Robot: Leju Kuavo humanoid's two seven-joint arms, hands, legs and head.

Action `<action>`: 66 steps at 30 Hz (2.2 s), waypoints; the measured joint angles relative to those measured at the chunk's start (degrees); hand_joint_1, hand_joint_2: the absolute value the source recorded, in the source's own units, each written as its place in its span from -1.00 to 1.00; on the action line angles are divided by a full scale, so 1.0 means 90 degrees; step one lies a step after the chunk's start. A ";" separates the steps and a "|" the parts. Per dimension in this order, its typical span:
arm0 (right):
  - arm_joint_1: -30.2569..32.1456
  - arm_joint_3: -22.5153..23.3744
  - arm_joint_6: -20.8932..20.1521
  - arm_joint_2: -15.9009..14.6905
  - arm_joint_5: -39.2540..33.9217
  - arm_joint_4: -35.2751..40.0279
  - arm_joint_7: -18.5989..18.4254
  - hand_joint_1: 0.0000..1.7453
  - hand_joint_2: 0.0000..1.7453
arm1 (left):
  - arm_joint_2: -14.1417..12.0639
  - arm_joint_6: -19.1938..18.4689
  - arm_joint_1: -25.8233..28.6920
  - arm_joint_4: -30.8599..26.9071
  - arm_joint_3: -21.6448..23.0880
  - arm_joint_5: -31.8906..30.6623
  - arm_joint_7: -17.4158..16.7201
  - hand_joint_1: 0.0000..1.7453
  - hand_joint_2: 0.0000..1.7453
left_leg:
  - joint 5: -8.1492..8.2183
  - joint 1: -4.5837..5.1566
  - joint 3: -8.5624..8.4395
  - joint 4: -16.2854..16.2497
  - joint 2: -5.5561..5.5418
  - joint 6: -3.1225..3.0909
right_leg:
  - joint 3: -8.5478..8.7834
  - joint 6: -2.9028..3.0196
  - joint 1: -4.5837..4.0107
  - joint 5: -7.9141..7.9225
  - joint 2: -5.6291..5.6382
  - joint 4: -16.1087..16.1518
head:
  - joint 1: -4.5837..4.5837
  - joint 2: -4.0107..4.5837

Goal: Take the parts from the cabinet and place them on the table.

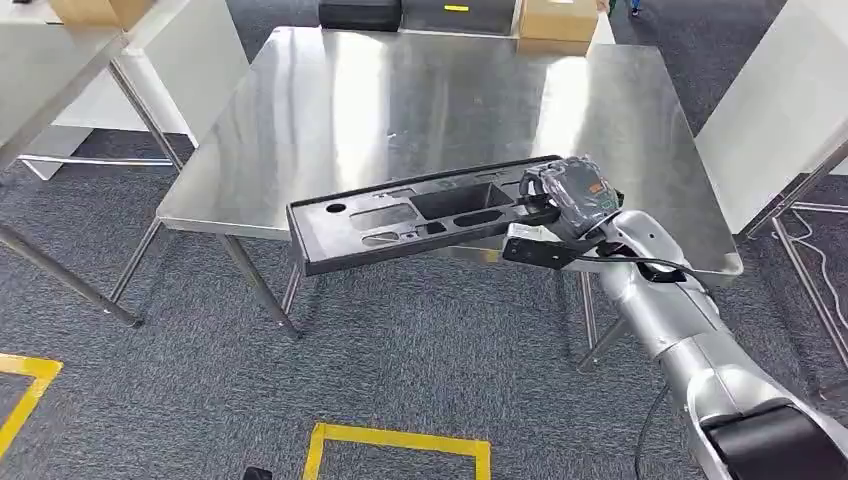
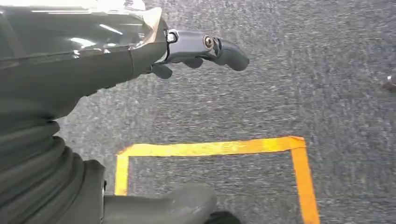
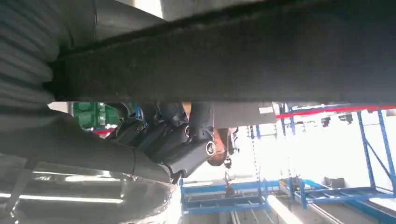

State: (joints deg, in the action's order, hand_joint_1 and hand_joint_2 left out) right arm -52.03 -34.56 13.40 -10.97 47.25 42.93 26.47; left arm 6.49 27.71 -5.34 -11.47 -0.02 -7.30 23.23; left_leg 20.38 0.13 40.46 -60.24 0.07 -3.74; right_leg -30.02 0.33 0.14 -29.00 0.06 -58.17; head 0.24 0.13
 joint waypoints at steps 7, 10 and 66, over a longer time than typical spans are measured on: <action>-0.0044 0.0002 -0.0005 -0.0002 0.0010 0.0024 -0.0002 0.86 1.00 | 0.0042 0.0022 -0.0007 -0.0005 -0.0002 -0.0010 0.0017 -1.00 1.00 | 0.0099 -0.0017 -0.0486 0.0529 -0.0021 -0.0051 | -0.0228 -0.0152 0.0004 -0.0238 -0.0006 -0.0400 | 0.0051 0.0000; -0.0015 0.0005 -0.0007 -0.0036 0.0000 0.0017 -0.0010 0.86 1.00 | 0.0063 0.0019 -0.0038 -0.0005 -0.0002 -0.0019 0.0017 -1.00 1.00 | 0.0210 -0.0048 -0.0576 0.0532 -0.0056 -0.0037 | -0.1214 -0.0213 0.0064 -0.0593 -0.0001 -0.1834 | 0.0042 0.0000; -0.0884 0.0364 0.0357 -0.0061 0.0571 -0.2528 -0.1435 0.86 1.00 | 0.0144 0.0218 -0.0068 -0.0007 -0.0002 -0.0393 -0.0008 -1.00 1.00 | 0.0450 -0.0071 -0.0424 0.0154 -0.0039 0.0246 | -0.0399 -0.0356 0.0116 0.0433 0.0030 0.0167 | 0.0119 0.0000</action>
State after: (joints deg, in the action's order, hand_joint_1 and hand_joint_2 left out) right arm -59.98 -31.28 16.61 -11.52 52.39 20.17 13.55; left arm 7.78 29.68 -5.95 -11.54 -0.04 -10.84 23.16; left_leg 24.43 -0.51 36.64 -58.85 -0.28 -1.52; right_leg -33.62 -2.87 1.19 -25.10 0.33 -56.66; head 1.31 0.13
